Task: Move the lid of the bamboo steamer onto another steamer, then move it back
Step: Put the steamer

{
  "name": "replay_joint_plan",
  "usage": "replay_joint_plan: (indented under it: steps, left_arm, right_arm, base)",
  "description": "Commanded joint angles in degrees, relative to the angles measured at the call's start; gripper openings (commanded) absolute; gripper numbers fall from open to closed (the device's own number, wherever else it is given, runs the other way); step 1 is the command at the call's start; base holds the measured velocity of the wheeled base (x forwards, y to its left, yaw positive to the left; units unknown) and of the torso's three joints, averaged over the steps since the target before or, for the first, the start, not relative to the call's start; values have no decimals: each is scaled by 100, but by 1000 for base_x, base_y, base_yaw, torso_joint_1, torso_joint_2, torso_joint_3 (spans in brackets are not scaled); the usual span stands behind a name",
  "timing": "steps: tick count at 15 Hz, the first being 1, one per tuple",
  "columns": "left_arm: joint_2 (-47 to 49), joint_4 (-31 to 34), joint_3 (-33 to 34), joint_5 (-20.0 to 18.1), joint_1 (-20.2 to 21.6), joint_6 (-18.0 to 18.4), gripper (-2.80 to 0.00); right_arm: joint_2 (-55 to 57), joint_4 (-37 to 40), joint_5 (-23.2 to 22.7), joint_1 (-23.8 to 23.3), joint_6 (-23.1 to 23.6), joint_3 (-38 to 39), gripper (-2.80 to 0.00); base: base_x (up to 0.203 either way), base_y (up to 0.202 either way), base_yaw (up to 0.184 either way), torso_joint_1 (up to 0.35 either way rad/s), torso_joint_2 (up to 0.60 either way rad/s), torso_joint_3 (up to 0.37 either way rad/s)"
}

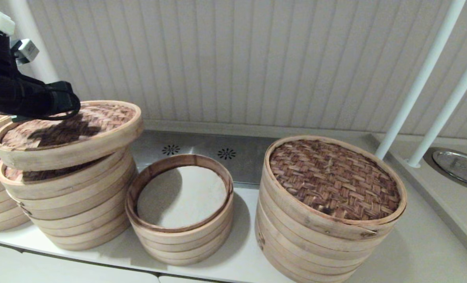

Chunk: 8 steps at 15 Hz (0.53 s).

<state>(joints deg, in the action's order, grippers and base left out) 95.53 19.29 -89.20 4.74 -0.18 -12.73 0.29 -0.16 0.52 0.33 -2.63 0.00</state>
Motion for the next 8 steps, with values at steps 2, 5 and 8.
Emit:
replay_joint_plan:
  steps: [2, 5, 8]
  left_arm:
    - [-133, 46, -1, -19, -273, -179, -280]
    - [-396, 158, 104, -122, -747, -284, -280]
    - [-612, 97, 346, -131, -1259, -383, -280]
  right_arm:
    - [-3, -2, 0, 2, 0, 18, -280]
    - [-3, -2, 0, 2, 0, 18, -280]
    - [-3, -2, 0, 2, 0, 18, -280]
  base:
    - [0, 0, 0, 0, 0, 0]
    - [0, 0, 0, 0, 0, 0]
    - [0, 0, 0, 0, 0, 0]
